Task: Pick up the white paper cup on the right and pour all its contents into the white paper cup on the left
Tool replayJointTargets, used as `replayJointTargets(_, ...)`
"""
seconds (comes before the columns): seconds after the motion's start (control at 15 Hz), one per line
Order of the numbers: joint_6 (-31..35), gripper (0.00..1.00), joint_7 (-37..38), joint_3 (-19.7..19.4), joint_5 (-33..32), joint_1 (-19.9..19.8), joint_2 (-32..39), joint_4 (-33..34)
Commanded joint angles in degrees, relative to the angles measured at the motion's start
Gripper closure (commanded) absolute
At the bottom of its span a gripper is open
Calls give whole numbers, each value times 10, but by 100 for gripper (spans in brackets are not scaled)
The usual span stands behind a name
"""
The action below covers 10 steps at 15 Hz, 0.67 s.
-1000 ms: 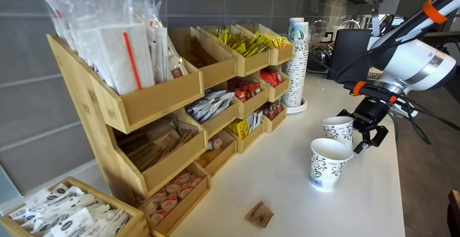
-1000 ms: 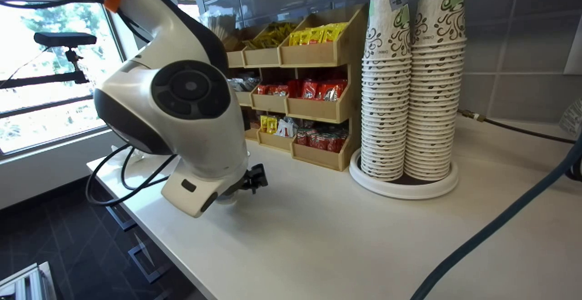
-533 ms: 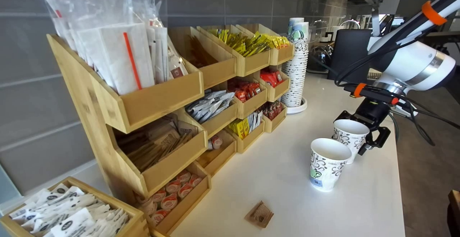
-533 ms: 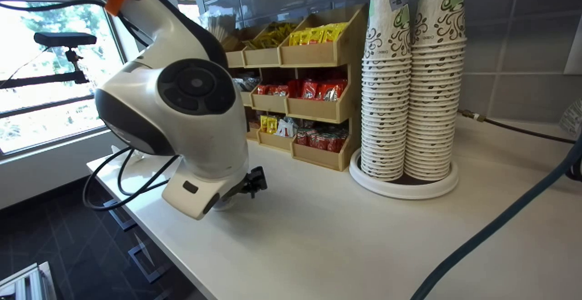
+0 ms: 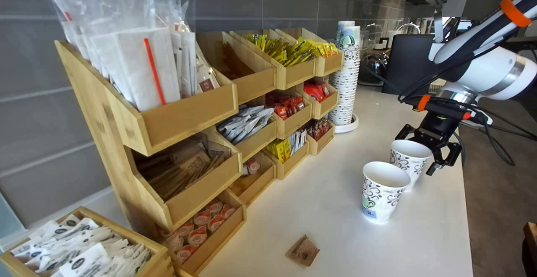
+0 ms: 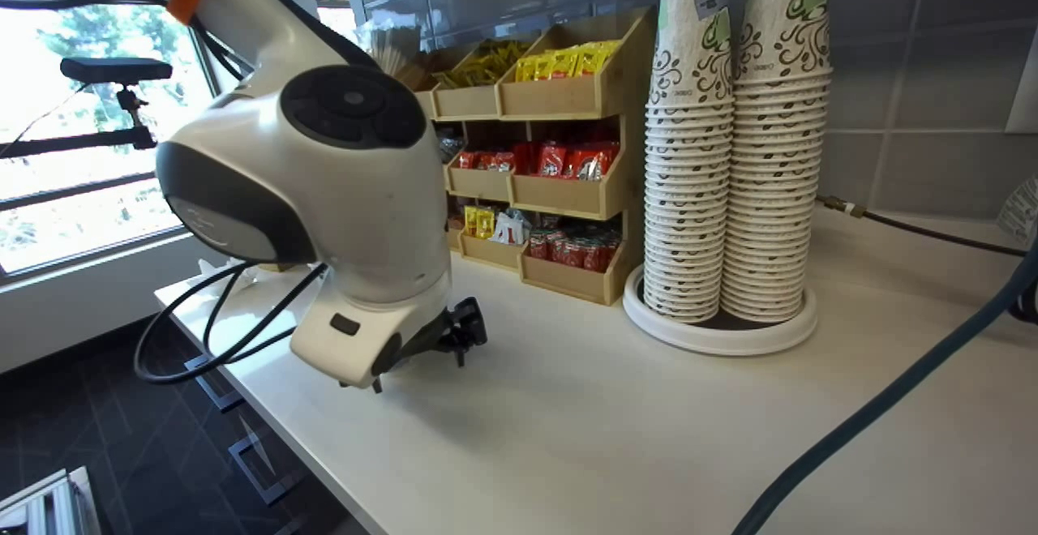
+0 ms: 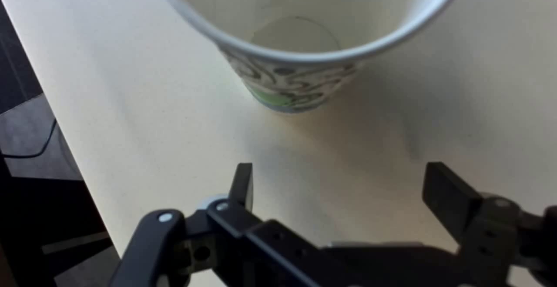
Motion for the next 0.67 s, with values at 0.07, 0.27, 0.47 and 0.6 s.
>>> replayJointTargets(0.07,-24,0,54,-1,-104,-18,-73,5)
replayJointTargets(0.27,-50,0,87,8,-187,-28,-120,17)
replayJointTargets(0.47,-87,0,80,22,-236,-28,-169,34)
replayJointTargets(0.6,-111,0,62,33,-245,-22,-198,44)
